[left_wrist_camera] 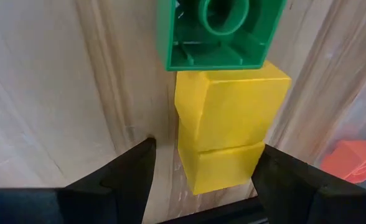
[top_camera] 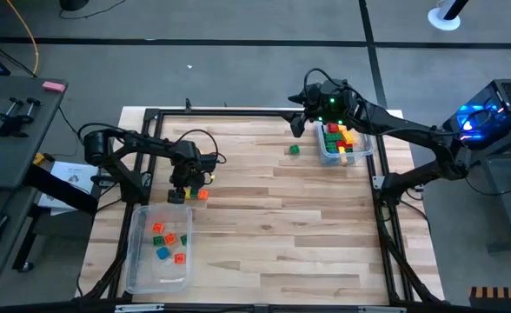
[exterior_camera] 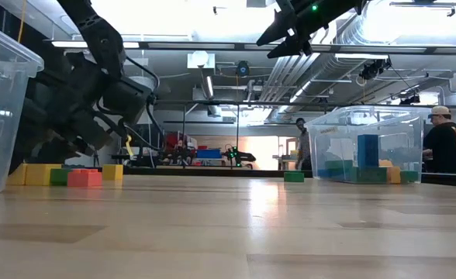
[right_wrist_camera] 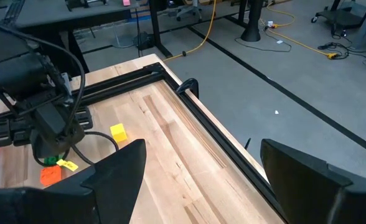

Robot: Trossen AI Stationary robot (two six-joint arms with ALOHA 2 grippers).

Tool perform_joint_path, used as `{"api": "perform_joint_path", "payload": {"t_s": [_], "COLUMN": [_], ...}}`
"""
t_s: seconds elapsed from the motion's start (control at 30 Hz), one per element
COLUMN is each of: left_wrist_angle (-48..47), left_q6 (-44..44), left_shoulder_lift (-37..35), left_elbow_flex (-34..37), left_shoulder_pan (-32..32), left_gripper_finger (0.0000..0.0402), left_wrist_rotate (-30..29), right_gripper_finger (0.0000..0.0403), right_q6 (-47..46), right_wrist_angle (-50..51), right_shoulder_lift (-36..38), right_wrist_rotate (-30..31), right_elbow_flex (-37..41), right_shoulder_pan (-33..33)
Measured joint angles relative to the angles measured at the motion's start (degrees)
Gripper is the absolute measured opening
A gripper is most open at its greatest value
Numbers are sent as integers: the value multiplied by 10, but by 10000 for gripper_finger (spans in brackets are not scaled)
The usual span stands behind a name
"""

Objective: Sort blocks by size
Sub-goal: Put the left small yellow block into the left transparent bin

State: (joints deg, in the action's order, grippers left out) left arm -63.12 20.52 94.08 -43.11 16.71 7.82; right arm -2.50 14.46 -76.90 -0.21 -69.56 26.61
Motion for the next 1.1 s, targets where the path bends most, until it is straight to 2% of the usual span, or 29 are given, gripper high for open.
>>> {"api": "perform_joint_path", "payload": {"t_s": [0.13,0.3,0.4,0.5,0.63,0.7,0.73,0.8,0.87,0.9,0.97,1.1], "left_wrist_angle": [5,11,-15,-36,-37,-30,-23,-4,13,14,0,-24], "left_q6": [-9,-13,5,0,-71,-141,-185,-264,-343,-390,-481,-684], "left_shoulder_lift": [-1,-3,-7,-24,-64,-90,-110,-153,-200,-224,-267,-327], "left_elbow_flex": [-11,-38,-57,-73,-100,-120,-128,-138,-142,-144,-153,-183], "left_shoulder_pan": [0,1,17,59,126,151,158,157,130,104,35,-144], "left_gripper_finger": [198,95,93,93,93,93,93,93,93,93,93,93], "left_wrist_rotate": [2,11,-12,-67,-142,-130,-103,-12,73,95,111,111], "right_gripper_finger": [311,311,311,311,311,311,311,311,311,311,311,311], "right_q6": [0,0,0,0,2,2,2,2,2,6,17,30], "right_wrist_angle": [0,1,2,2,2,4,7,13,18,21,25,25], "right_shoulder_lift": [0,0,0,0,0,0,0,0,0,0,0,0], "right_wrist_rotate": [0,0,0,0,0,0,0,0,0,0,0,0], "right_elbow_flex": [0,0,0,0,0,0,0,0,0,0,0,0], "right_shoulder_pan": [0,0,0,0,0,0,0,0,0,0,0,0]}}
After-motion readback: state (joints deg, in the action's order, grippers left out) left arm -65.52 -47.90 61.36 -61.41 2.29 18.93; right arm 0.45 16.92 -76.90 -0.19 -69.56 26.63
